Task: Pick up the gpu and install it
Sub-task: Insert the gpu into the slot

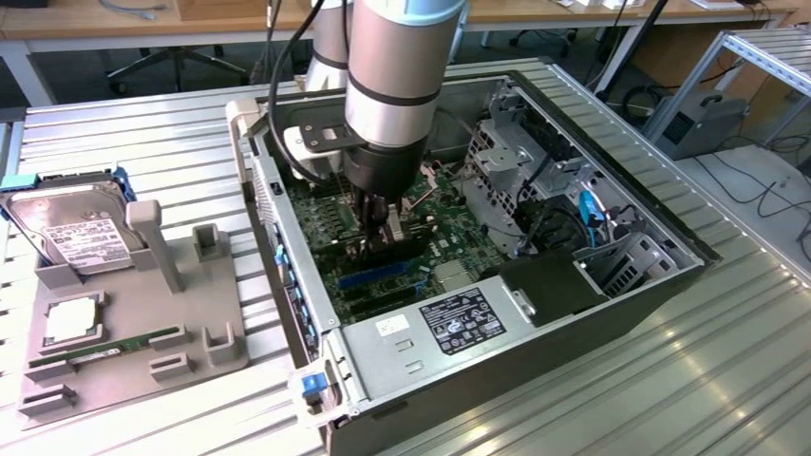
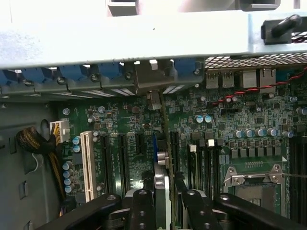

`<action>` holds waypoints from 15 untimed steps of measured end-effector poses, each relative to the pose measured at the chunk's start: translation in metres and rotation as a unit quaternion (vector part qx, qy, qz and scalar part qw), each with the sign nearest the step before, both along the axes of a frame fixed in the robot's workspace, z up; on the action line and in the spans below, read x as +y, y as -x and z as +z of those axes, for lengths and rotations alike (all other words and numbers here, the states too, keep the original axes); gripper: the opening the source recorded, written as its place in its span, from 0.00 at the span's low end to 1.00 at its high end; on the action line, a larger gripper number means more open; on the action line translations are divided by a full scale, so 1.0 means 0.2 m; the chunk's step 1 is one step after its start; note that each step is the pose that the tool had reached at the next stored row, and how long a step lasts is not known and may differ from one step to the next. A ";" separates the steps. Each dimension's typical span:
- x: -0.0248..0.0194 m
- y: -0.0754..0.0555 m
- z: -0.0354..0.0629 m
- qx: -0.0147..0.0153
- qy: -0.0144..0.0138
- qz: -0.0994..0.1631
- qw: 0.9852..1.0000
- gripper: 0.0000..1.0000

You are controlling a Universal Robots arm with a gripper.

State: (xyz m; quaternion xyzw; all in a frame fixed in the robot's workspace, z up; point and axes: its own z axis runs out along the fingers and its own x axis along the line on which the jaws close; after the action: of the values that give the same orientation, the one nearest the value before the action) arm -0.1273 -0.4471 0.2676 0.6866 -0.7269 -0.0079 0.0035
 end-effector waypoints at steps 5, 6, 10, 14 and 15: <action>0.000 0.00 0.040 0.000 0.000 0.000 1.000 0.27; 0.000 0.00 0.048 0.000 0.000 0.000 1.000 0.27; 0.001 -0.01 0.063 0.000 0.000 0.000 1.000 0.27; 0.001 -0.06 0.063 0.005 0.000 0.000 1.000 0.27; 0.001 -0.07 0.063 0.006 0.000 0.000 1.000 0.27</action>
State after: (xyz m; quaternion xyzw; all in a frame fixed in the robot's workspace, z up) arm -0.1130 -0.4469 0.2802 0.6865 -0.7270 -0.0122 0.0079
